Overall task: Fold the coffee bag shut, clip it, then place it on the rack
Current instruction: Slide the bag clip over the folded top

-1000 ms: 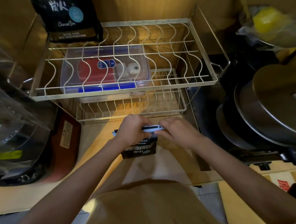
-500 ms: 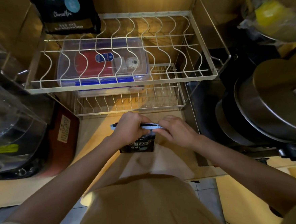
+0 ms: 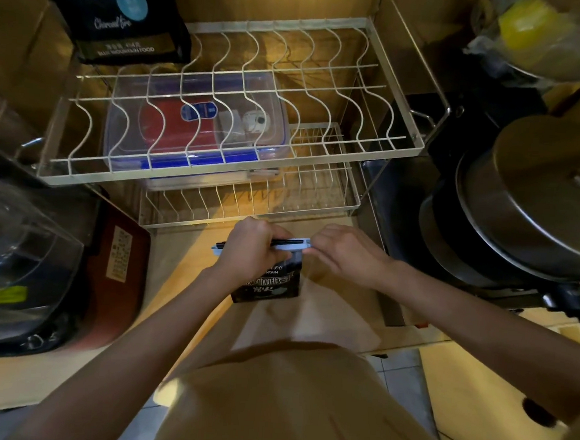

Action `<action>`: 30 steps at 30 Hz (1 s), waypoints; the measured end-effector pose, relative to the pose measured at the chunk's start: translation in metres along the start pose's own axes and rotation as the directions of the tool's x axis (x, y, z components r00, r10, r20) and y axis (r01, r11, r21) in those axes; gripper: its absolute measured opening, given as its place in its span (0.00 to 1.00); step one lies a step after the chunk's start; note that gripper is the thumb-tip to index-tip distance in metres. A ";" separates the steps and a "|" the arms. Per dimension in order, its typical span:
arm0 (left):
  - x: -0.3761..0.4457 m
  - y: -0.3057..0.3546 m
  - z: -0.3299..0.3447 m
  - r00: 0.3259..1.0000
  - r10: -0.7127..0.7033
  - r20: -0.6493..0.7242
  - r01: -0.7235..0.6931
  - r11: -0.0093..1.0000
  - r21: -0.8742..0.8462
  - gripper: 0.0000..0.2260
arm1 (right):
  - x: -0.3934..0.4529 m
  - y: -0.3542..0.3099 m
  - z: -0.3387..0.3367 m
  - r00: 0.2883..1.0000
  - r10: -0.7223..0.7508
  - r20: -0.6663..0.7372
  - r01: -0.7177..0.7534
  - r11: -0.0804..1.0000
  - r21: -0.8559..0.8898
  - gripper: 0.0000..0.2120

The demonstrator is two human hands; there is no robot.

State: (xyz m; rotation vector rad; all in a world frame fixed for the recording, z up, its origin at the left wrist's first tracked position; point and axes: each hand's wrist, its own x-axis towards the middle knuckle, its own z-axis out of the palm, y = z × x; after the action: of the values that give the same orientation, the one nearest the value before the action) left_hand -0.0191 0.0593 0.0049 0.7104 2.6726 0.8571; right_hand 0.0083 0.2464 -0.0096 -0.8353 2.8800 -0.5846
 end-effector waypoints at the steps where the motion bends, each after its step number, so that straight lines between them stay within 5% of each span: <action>1: -0.001 0.000 0.000 1.000 -0.003 -0.007 0.003 1.000 -0.002 0.11 | -0.001 0.000 0.001 1.000 -0.008 -0.027 0.008 1.000 -0.009 0.17; 6: -0.004 0.001 -0.001 1.000 0.017 -0.006 -0.017 1.000 -0.003 0.11 | -0.005 -0.001 0.007 0.997 -0.026 -0.077 0.029 0.999 0.029 0.15; 10: 0.001 -0.002 -0.002 0.999 0.031 0.009 -0.031 1.000 -0.003 0.11 | 0.003 0.002 0.001 0.994 0.102 0.045 -0.104 0.994 0.041 0.17; 13: 0.002 -0.002 -0.002 0.999 0.048 0.026 -0.048 0.999 -0.003 0.11 | 0.003 0.001 0.003 0.994 0.058 0.094 -0.065 0.995 0.071 0.13; 23: -0.006 0.000 0.000 0.997 0.074 -0.028 -0.074 0.997 0.013 0.10 | -0.002 -0.002 0.014 0.999 0.026 -0.047 -0.023 0.998 0.062 0.12; 30: -0.007 0.004 0.003 0.998 0.060 -0.004 -0.059 0.988 0.140 0.14 | -0.003 -0.004 0.016 0.987 0.160 -0.026 -0.153 0.972 0.177 0.13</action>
State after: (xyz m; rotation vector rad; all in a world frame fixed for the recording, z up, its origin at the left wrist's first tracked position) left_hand -0.0109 0.0604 0.0058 0.8243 2.7521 0.6934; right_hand 0.0158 0.2390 -0.0229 -0.5713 2.8424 -0.8294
